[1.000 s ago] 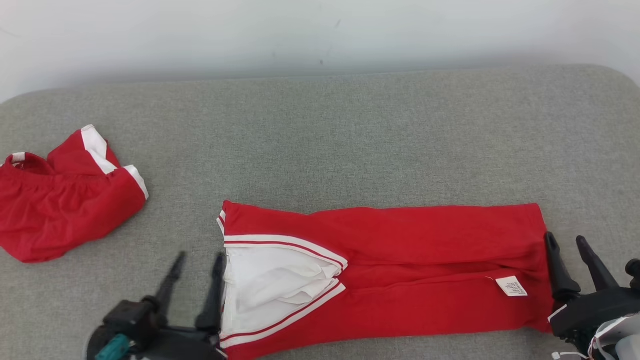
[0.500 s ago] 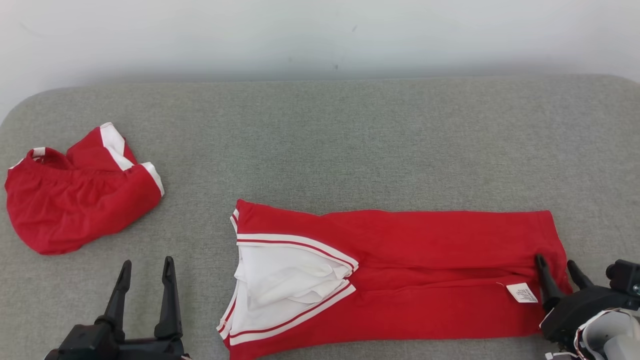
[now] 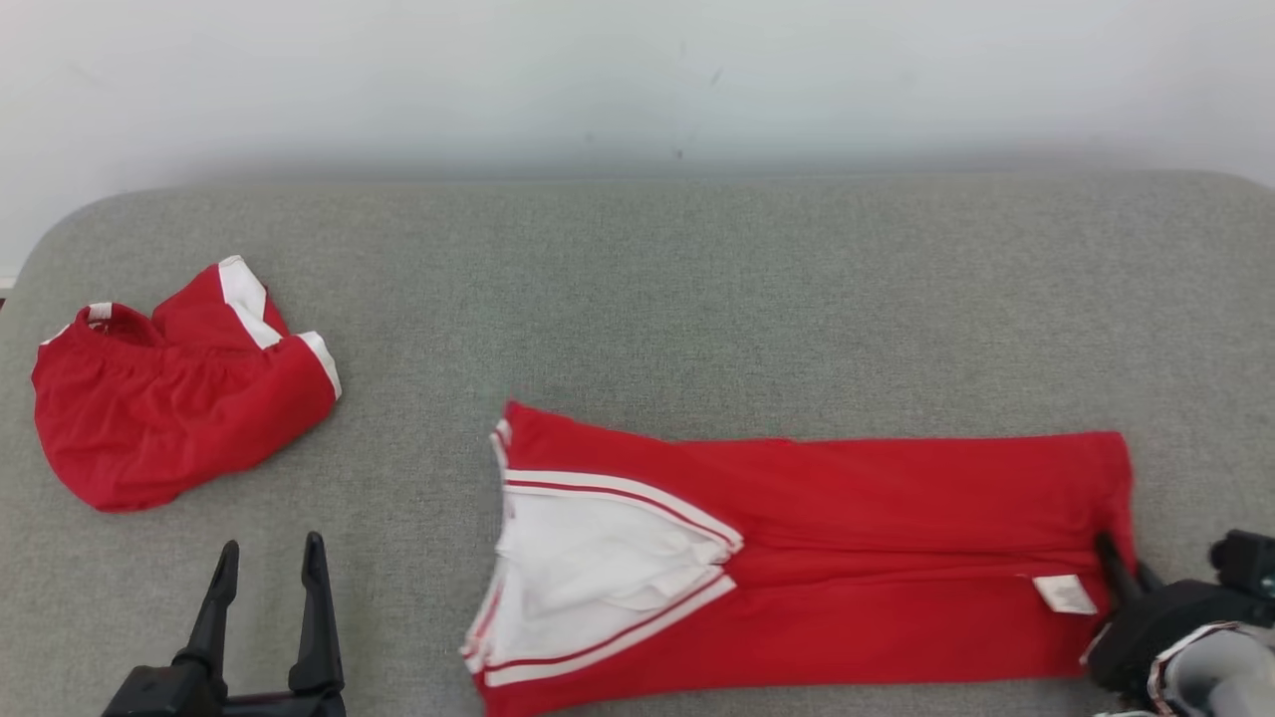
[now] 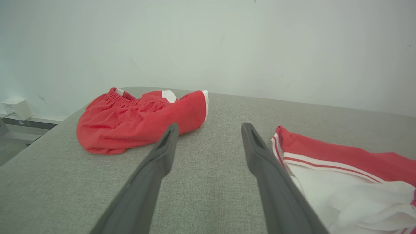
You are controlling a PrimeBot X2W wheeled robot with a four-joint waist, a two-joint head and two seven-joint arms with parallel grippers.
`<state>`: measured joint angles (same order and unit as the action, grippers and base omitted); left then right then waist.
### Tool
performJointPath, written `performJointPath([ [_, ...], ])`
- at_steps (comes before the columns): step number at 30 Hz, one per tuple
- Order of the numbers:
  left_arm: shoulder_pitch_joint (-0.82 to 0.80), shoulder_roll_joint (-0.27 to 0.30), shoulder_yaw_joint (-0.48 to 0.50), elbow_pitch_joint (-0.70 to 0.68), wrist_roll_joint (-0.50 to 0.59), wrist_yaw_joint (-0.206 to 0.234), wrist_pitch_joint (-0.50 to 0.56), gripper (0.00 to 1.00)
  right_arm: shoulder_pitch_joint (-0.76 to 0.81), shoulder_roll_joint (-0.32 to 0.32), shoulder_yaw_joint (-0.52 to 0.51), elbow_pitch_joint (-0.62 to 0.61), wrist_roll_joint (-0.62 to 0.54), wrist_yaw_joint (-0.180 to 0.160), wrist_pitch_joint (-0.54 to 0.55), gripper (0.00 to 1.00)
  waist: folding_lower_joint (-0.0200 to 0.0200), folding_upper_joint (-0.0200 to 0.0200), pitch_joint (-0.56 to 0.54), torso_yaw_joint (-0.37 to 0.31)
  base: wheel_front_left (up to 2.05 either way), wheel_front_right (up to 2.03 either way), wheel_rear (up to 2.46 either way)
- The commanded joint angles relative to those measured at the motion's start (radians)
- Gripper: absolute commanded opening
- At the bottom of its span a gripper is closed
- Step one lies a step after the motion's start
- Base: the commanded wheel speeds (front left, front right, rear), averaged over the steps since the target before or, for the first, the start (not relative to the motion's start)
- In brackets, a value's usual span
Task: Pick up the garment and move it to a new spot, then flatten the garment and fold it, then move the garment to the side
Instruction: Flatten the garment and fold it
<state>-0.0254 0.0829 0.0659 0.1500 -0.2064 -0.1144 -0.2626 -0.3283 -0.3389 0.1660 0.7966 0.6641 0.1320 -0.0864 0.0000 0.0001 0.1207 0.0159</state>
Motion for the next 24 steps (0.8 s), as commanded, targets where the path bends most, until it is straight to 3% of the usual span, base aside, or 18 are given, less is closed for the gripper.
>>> performJointPath([
  [1, 0.009, -0.008, 0.004, 0.001, 0.015, -0.006, -0.003, 1.00, -0.014, -0.035, -0.014, 0.016, 0.014, -0.003, -0.013, 0.00, 0.0000, -0.0001, -0.011, -0.007, 0.00, 0.00, 0.00],
  [7, 0.023, -0.023, -0.007, -0.007, 0.032, -0.015, -0.003, 1.00, -0.055, -0.167, -0.082, 0.091, 0.029, -0.003, -0.045, 0.00, 0.0000, -0.0001, -0.036, -0.018, 0.00, 0.00, 0.00],
  [11, 0.028, -0.028, -0.007, -0.017, 0.034, -0.017, -0.003, 1.00, -0.064, -0.206, -0.097, 0.104, 0.024, -0.003, -0.055, 0.00, 0.0000, -0.0001, -0.046, -0.025, 0.00, 0.00, 0.00],
  [14, 0.032, -0.029, 0.001, -0.021, 0.032, -0.015, -0.003, 1.00, -0.067, -0.195, -0.075, 0.072, 0.019, -0.003, -0.056, 0.00, 0.0000, -0.0001, -0.052, -0.033, 0.00, 0.00, 0.00],
  [24, 0.041, -0.033, 0.004, -0.015, 0.036, -0.016, -0.003, 1.00, -0.031, -0.067, 0.040, -0.130, -0.008, -0.003, -0.014, 0.00, 0.0000, -0.0001, -0.074, -0.047, 0.00, 0.00, 0.00],
])
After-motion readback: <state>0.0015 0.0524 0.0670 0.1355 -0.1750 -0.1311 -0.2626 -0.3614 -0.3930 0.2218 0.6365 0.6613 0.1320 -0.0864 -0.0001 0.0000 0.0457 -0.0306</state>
